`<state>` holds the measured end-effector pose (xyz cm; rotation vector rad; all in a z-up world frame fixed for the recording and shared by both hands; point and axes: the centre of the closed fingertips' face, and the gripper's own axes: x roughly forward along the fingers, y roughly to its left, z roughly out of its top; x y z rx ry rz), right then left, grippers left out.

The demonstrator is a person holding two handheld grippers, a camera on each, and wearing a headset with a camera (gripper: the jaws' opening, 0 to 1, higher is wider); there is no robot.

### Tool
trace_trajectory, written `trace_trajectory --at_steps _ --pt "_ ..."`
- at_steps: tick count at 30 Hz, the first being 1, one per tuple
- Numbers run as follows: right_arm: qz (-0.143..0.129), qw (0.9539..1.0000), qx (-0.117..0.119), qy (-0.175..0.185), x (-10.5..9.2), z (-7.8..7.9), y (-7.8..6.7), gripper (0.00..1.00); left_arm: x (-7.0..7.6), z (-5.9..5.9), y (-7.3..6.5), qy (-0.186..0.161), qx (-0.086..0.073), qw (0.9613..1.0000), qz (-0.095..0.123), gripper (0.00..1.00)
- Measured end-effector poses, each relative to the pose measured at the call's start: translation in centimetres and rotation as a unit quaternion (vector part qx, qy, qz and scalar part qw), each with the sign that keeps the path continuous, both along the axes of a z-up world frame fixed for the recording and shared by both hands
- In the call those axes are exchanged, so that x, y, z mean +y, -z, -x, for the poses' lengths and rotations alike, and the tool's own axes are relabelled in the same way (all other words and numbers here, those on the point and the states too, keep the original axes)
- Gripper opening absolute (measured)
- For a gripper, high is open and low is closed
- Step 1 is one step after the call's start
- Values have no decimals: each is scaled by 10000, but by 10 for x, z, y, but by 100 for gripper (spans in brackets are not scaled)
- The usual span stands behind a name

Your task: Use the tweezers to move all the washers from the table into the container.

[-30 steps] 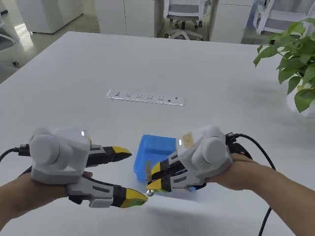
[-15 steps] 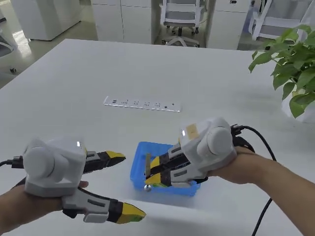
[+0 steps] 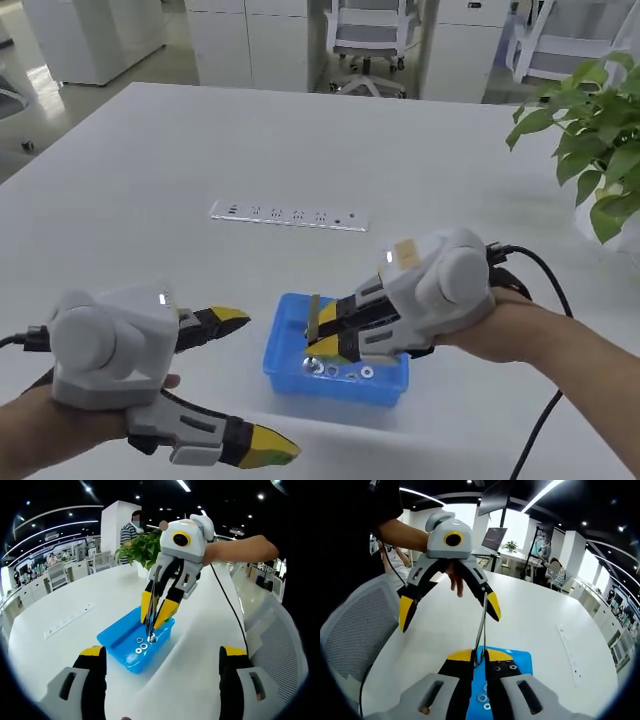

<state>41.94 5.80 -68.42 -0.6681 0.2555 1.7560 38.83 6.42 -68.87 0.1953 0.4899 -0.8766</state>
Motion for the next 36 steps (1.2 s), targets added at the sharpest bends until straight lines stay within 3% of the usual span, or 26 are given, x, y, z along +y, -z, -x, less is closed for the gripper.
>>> trace_trajectory --at_steps 13,36 --pt "-82 9998 -68 158 2 -23 11 9 1 -7 4 -11 12 10000 -29 99" --pt "21 9993 32 383 2 -52 50 9 4 -19 10 -25 41 10000 -61 99"
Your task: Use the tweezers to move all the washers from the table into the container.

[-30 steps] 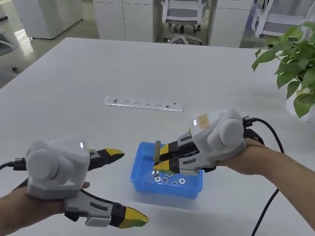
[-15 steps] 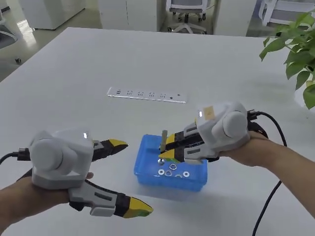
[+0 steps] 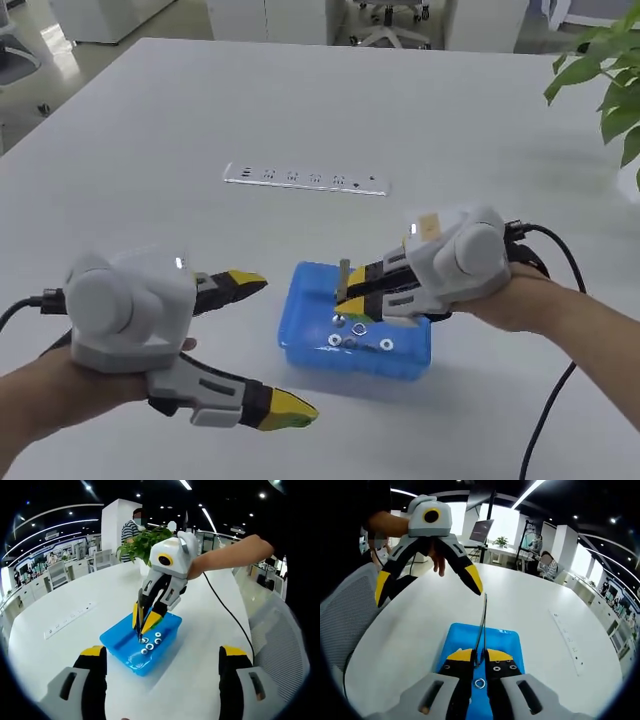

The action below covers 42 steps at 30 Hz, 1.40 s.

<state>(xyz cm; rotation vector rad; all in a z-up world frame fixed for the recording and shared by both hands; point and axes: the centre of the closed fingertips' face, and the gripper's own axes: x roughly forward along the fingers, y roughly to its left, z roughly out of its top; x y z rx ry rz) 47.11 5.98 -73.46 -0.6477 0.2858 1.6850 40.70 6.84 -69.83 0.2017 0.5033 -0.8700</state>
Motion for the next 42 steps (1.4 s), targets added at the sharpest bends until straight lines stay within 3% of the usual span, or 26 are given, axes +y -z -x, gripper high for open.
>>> trace_trajectory --at_steps 21,26,32,42 --pt "171 9999 2 -22 0 -7 26 9 1 -17 -1 11 -37 10000 -29 91" --pt "185 9998 -10 -43 -1 -8 28 9 -4 -27 -9 116 -233 9997 -32 74" --pt "195 9998 -15 -100 0 -6 31 9 -10 -44 -13 292 -335 9989 -159 59" --pt "209 9996 -70 -167 -1 -6 31 10 -22 -62 -9 599 -497 9960 -436 31"
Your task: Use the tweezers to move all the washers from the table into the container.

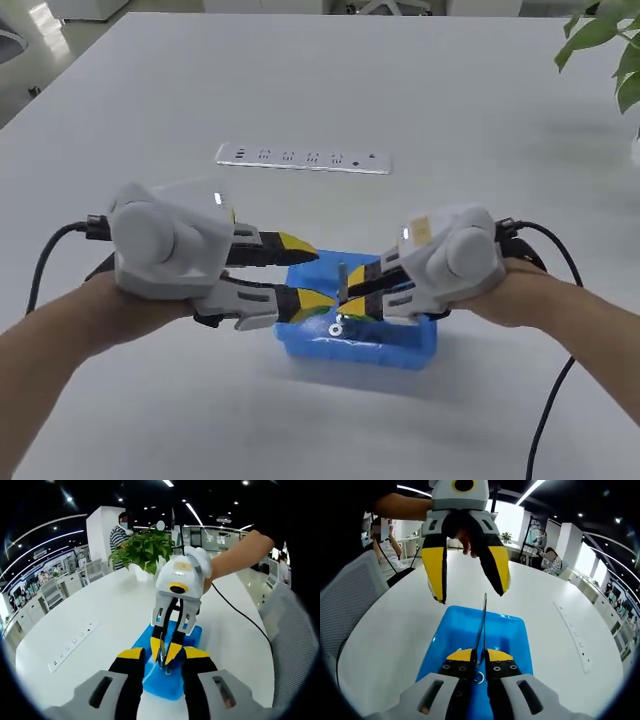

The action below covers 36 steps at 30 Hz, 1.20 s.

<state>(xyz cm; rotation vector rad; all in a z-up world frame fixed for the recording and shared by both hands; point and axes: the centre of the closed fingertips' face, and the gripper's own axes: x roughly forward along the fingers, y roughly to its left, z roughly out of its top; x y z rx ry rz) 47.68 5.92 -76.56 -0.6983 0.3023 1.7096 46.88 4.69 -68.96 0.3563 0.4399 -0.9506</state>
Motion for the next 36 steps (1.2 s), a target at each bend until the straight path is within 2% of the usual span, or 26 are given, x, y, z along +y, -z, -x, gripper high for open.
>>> trace_trajectory --at_steps 4,8,11,17,22,28,30,36 --pt "10 10000 -40 -44 0 1 0 10 -4 -3 2 129 -1 9999 -5 24" --pt "14 10000 -66 -67 -1 1 0 10 -8 -3 5 284 3 9995 -111 19" --pt "28 9999 -96 -99 -1 2 0 10 -10 -4 4 345 -18 9994 -70 18" --pt "43 9998 -139 -143 -1 3 0 10 -15 -8 5 470 -50 9988 -111 13" --pt "42 9998 -147 -160 0 3 1 10 -17 -7 9 573 -17 9982 -181 8" --pt "45 9997 -147 -164 0 4 1 10 -16 -6 11 646 -29 9976 -256 7" --pt "54 9997 -168 -162 0 4 0 10 -16 -7 11 664 -77 9973 -312 6" --pt "101 9994 -266 -174 0 3 0 12 -17 -7 9 644 -85 9974 -325 6"
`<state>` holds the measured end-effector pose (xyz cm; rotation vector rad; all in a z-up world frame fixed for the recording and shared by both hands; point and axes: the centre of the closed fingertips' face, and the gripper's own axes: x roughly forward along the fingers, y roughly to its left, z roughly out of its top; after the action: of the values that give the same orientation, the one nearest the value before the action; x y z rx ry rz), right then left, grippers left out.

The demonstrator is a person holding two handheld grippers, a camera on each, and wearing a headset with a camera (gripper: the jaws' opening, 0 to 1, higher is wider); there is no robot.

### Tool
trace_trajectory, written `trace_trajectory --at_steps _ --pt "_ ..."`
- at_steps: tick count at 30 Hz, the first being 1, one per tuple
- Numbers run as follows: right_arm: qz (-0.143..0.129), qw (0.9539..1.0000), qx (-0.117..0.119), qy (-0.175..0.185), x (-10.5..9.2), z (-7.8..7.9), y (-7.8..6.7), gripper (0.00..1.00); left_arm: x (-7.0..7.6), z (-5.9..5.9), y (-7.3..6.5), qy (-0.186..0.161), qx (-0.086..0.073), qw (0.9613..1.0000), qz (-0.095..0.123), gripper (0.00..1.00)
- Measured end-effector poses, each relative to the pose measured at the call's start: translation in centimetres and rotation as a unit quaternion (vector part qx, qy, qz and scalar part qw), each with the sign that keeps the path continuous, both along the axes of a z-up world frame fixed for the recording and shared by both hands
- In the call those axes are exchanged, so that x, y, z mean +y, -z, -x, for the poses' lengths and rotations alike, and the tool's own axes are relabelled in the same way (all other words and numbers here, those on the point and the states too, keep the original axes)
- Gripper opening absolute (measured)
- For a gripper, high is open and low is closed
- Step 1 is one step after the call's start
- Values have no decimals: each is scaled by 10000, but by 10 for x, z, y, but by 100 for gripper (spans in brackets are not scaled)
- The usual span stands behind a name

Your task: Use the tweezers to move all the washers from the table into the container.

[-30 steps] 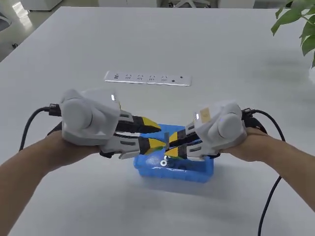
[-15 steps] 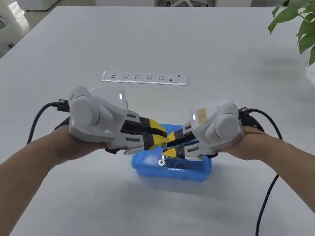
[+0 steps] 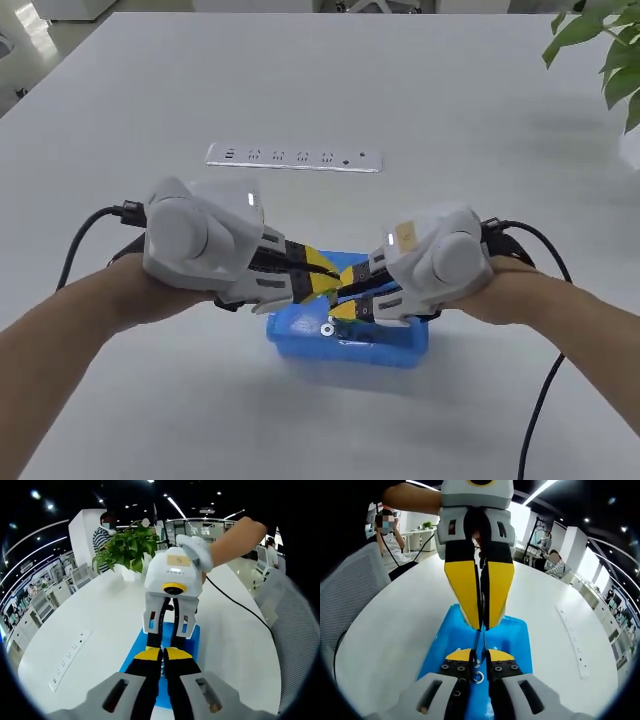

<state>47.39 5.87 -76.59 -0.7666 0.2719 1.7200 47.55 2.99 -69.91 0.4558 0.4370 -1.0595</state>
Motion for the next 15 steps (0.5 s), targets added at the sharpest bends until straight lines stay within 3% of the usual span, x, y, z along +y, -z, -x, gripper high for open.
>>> trace_trajectory --at_steps 15 --pt "-43 10000 -41 72 -3 2 -12 14 0 1 -11 1 -30 10000 61 6"
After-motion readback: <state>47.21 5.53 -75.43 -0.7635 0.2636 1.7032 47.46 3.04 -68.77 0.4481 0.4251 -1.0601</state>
